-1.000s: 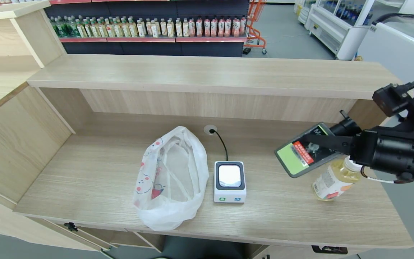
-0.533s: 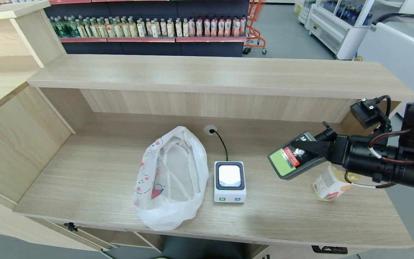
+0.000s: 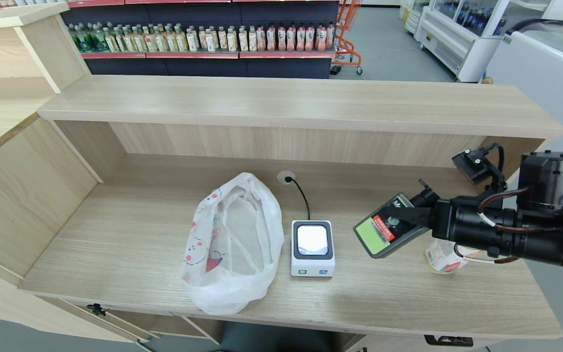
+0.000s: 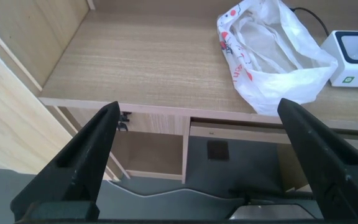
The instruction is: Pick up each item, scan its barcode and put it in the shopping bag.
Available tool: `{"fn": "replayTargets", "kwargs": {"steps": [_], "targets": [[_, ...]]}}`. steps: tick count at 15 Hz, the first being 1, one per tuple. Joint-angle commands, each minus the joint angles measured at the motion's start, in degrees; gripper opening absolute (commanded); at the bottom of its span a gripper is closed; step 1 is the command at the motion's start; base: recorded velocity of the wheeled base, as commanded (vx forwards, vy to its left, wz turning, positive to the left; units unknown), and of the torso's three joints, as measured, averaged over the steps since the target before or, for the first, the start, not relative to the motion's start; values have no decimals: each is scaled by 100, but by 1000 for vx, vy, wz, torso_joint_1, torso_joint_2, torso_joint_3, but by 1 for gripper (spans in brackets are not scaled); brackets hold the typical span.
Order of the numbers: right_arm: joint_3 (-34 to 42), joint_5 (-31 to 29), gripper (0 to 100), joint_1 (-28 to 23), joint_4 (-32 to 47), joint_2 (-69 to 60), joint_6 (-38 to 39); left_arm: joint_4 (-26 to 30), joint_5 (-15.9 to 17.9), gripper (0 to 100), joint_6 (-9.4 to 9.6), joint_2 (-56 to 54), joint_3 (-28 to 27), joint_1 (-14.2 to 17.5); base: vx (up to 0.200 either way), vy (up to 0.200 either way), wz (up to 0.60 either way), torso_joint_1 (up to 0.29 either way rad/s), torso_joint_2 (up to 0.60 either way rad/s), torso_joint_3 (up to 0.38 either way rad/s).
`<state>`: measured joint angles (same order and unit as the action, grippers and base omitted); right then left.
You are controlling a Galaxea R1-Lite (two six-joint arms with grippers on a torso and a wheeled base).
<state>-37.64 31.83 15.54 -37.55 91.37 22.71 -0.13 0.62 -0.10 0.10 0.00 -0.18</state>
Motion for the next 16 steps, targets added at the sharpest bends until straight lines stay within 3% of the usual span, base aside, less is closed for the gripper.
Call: {"fn": "replayTargets", "kwargs": {"steps": [1, 5, 9, 16], "targets": [[-32, -54, 0, 89, -7, 100, -21, -4, -1, 100, 1, -1, 0, 1, 0, 200, 0, -12, -2, 7], [-120, -564, 0, 414, -174, 320, -30, -4, -1, 100, 19, -1, 0, 1, 0, 200, 0, 6, 2, 2], [-85, -1056, 0, 414, -596, 988, -575, -4, -1, 100, 1, -1, 0, 1, 0, 0, 0, 0, 0, 0], [-279, -1100, 0, 414, -1070, 1718, -575, -4, -1, 100, 10, -1, 0, 1, 0, 0, 0, 0, 0, 0]]}}
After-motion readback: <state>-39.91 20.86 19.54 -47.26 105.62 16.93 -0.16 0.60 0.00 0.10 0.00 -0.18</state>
